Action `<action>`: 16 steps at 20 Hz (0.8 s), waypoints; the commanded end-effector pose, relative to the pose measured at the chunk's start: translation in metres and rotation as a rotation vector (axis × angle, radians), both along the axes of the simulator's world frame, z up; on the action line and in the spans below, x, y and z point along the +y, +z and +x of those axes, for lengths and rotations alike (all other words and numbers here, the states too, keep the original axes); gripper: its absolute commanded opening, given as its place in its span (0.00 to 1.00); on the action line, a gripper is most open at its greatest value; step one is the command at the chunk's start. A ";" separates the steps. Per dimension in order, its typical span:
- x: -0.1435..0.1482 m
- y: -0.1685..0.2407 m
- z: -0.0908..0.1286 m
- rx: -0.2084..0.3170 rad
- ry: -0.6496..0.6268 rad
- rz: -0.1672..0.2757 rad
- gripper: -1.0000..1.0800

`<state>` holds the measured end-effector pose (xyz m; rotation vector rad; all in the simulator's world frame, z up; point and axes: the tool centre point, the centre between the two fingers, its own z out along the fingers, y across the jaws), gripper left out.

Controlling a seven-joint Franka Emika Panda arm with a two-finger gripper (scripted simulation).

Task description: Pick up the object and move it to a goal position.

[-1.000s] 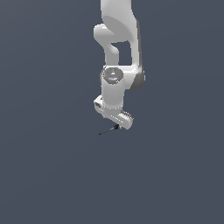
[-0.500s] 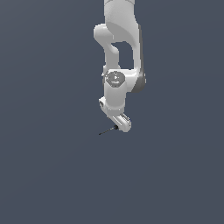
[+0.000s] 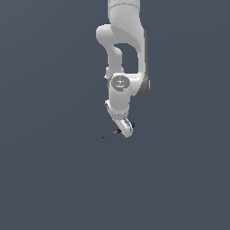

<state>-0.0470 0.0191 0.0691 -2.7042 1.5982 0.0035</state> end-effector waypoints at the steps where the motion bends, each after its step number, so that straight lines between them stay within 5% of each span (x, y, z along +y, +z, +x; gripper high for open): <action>1: 0.001 -0.002 -0.001 -0.001 -0.029 -0.001 0.96; 16: 0.001 -0.024 -0.003 -0.001 -0.051 -0.001 0.96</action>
